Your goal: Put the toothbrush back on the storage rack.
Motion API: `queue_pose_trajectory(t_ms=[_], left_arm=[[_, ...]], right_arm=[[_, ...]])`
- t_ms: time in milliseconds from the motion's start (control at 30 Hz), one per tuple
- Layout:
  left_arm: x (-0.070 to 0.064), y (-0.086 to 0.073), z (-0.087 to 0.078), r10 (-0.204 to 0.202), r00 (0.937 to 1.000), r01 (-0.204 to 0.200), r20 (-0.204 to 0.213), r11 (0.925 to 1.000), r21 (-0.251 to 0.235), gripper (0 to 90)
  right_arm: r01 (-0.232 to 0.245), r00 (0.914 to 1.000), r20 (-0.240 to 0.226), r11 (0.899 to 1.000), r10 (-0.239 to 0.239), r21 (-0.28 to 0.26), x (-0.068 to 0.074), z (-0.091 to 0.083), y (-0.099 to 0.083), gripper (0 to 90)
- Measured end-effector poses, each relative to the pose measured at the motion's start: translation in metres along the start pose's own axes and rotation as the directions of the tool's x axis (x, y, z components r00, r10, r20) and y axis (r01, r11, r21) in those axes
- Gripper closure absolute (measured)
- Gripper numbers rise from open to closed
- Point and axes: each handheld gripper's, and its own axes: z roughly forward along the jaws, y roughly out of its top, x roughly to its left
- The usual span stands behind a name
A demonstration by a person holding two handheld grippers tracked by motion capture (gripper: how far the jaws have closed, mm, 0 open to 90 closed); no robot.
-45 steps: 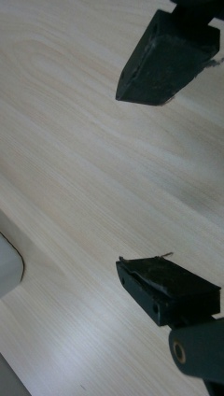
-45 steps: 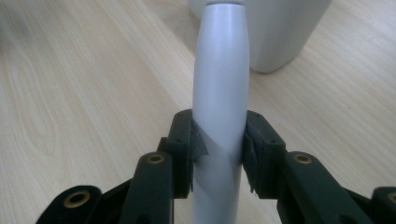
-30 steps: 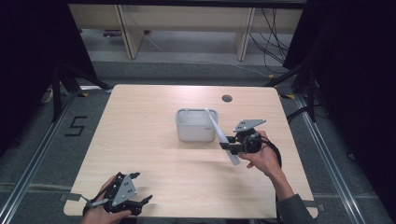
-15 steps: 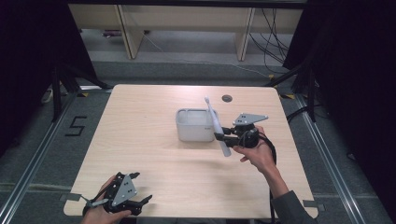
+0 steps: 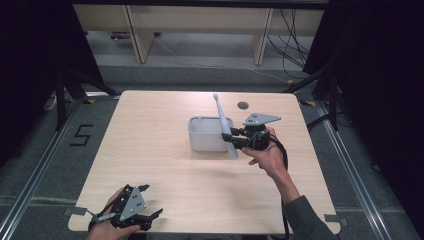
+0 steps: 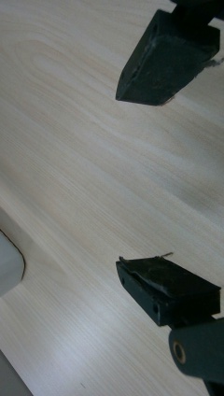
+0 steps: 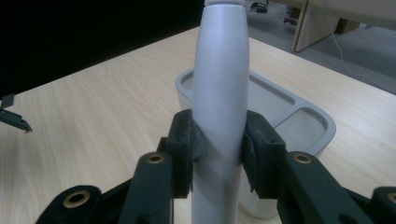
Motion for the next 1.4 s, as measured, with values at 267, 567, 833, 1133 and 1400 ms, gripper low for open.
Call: queue_pose_trajectory(t_ms=[267,567,833,1133,1400], left_arm=[[0.0,0.0,0.0,-0.005,1.0,0.005,0.008,1.0,-0.007,15.0],[0.001,0.0,-0.001,0.001,1.0,-0.001,0.003,1.0,0.0,15.0],[0.001,0.0,-0.001,0.002,1.0,-0.002,0.003,1.0,-0.002,15.0],[0.0,0.001,0.0,-0.002,1.0,0.002,0.005,1.0,-0.006,15.0],[0.001,-0.001,0.0,-0.006,1.0,0.006,0.005,1.0,0.0,15.0]], right_arm=[[0.0,1.0,0.0,0.999,0.0,-0.038,0.002,0.003,0.012,66.7],[0.011,0.9997,-0.019,0.999,-0.012,-0.053,0.004,0.008,0.027,66.7],[0.001,0.9999,-0.015,0.997,-0.002,-0.072,0.003,0.01,0.035,66.7],[-0.008,0.9997,-0.026,0.996,0.006,-0.093,0.002,0.015,0.044,66.7],[0.002,0.9999,-0.012,0.991,-0.004,-0.136,0.004,0.019,0.059,66.7]])
